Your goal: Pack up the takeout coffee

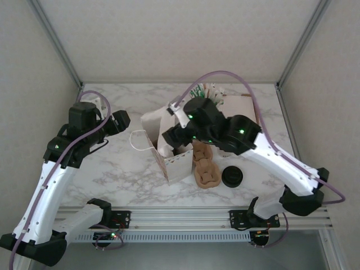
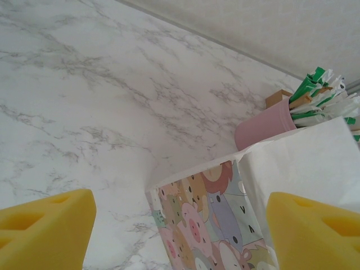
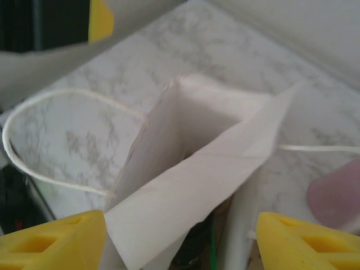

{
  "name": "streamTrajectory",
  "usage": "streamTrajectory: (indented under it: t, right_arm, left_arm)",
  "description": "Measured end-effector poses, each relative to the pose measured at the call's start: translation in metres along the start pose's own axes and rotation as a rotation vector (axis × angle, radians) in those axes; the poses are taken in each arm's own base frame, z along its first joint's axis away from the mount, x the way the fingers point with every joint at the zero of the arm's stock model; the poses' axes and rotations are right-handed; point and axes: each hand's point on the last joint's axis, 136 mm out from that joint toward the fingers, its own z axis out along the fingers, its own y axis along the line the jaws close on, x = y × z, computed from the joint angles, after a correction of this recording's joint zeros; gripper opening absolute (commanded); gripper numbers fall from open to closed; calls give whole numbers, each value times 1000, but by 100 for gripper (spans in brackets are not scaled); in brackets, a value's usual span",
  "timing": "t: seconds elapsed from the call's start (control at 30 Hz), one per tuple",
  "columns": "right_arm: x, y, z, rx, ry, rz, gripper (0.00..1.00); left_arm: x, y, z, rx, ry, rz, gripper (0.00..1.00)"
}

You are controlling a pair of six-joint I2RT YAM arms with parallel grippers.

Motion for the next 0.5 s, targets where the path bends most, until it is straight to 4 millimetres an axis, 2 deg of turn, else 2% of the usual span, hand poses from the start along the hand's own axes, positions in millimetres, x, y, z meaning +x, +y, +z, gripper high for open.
streamTrajectory:
  t: [0.1,0.17,0.3,0.4,0.5]
  right_arm:
    - [-12,-13,-16,58,-68,55,71]
    - [-13,-18,-15,87,-73,85,71]
    - [-8,-20,6,125,-27,135,66]
    - [5,-17,27,140,36,180,63]
    - [17,-16,38,152,85,226,60]
  left_arm:
    - [0,0,0,0,0,0,80]
    - [0,0,0,0,0,0,79]
    - [0,0,0,-1,0,0,80]
    - [0,0,0,-3,-2,0,80]
    - [0,0,0,-3,-2,0,80]
